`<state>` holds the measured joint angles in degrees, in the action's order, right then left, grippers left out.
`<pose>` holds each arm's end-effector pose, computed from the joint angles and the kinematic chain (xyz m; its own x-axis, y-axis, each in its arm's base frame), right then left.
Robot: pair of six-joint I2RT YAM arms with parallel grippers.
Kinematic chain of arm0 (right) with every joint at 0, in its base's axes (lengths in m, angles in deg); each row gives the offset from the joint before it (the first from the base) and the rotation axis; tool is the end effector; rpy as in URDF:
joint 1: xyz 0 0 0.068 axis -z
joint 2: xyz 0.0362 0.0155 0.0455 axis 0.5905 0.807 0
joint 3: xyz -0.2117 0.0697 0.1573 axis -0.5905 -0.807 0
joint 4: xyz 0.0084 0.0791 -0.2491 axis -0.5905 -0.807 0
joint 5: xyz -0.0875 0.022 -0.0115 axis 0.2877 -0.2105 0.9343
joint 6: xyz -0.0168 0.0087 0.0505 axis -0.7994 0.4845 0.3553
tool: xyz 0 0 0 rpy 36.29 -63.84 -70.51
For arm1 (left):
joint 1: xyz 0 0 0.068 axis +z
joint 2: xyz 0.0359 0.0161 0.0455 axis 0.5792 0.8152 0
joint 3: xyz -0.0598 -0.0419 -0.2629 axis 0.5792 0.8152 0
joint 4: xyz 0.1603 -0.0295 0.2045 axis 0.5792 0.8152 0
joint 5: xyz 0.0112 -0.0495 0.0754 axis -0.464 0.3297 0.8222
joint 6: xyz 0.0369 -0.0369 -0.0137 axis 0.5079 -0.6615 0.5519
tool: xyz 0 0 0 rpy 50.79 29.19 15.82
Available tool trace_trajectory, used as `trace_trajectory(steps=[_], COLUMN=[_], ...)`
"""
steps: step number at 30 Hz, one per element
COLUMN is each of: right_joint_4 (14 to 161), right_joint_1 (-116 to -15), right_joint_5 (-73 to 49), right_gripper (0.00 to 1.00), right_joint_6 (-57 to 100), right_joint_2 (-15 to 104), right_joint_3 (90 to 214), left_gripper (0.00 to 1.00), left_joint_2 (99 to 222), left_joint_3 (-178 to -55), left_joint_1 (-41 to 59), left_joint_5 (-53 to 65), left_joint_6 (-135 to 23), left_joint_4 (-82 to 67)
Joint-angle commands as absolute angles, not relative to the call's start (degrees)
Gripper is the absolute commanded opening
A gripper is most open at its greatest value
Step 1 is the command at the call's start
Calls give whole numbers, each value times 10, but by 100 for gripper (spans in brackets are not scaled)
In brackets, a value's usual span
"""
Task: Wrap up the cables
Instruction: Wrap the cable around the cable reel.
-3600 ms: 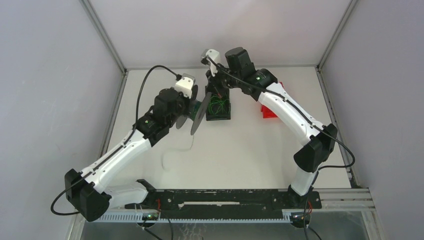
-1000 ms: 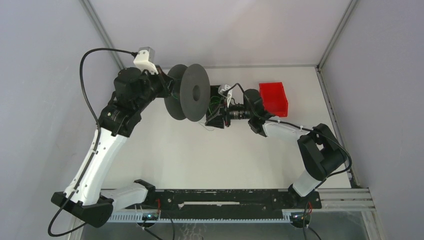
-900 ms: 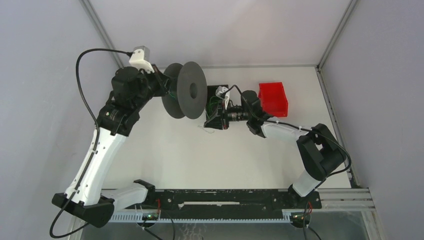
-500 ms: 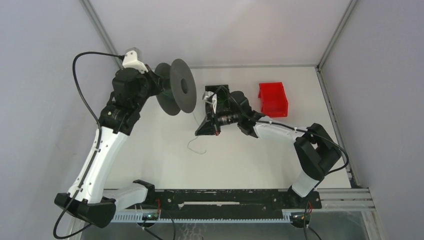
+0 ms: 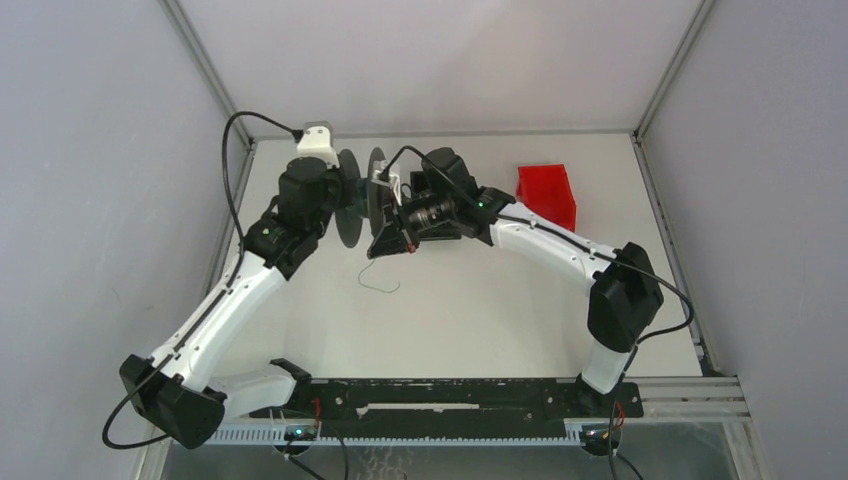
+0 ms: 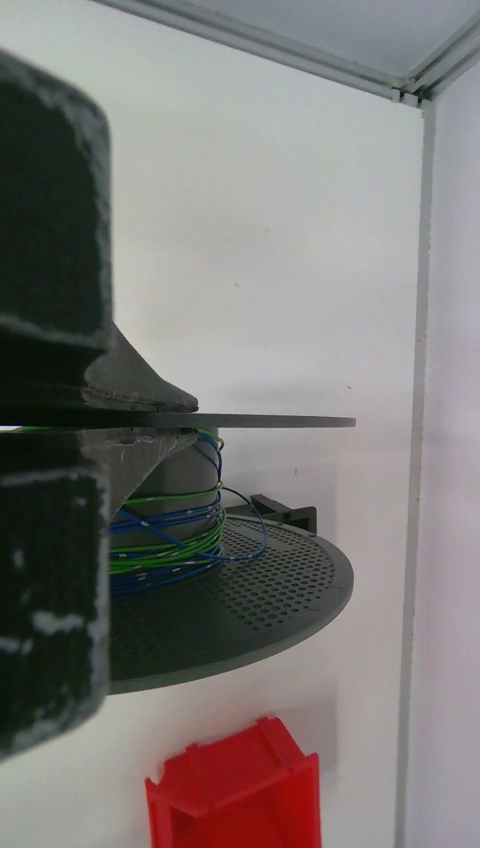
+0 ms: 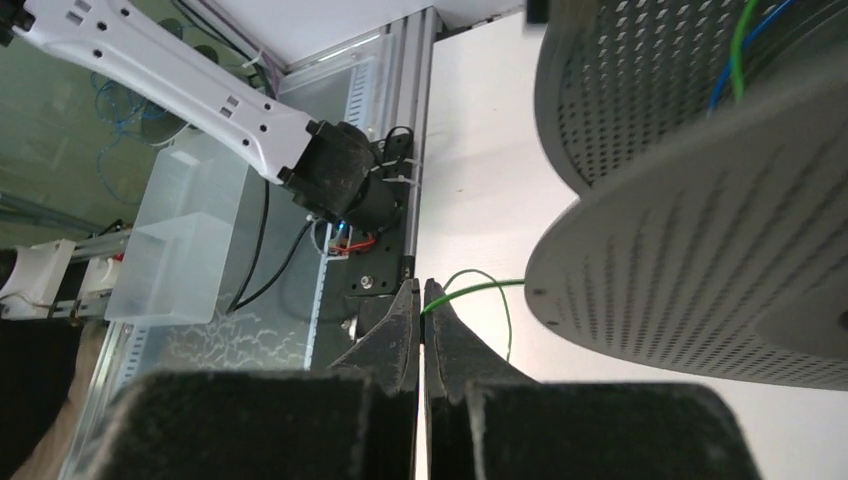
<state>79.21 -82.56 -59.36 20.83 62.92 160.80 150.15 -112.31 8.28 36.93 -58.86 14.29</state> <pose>0.2566 0.3113 0.3303 -0.3806 -0.3060 -0.8727 -0.8967 -0.1086 0.4291 0.2327 -0.1036 0.3925 -0.2811 -0.1116 -0.9532 0.0233 0.9921 -0.1231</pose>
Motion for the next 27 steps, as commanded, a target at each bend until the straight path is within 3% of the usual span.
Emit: trace_trajectory(steps=[1,27], right_joint_4=[676,537], right_joint_1=[-830,-784], right_joint_5=[-571,-484], right_gripper=[1,4], right_joint_6=[155,137], right_joint_2=[630,642], right_joint_3=[1691,1823], left_gripper=[0,0], left_joint_2=[1495,1487], left_joint_3=[-1098,-1045], left_joint_1=[55,28], left_joint_5=[428,444], left_joint_6=[-526,-471], left_joint_4=[39,9])
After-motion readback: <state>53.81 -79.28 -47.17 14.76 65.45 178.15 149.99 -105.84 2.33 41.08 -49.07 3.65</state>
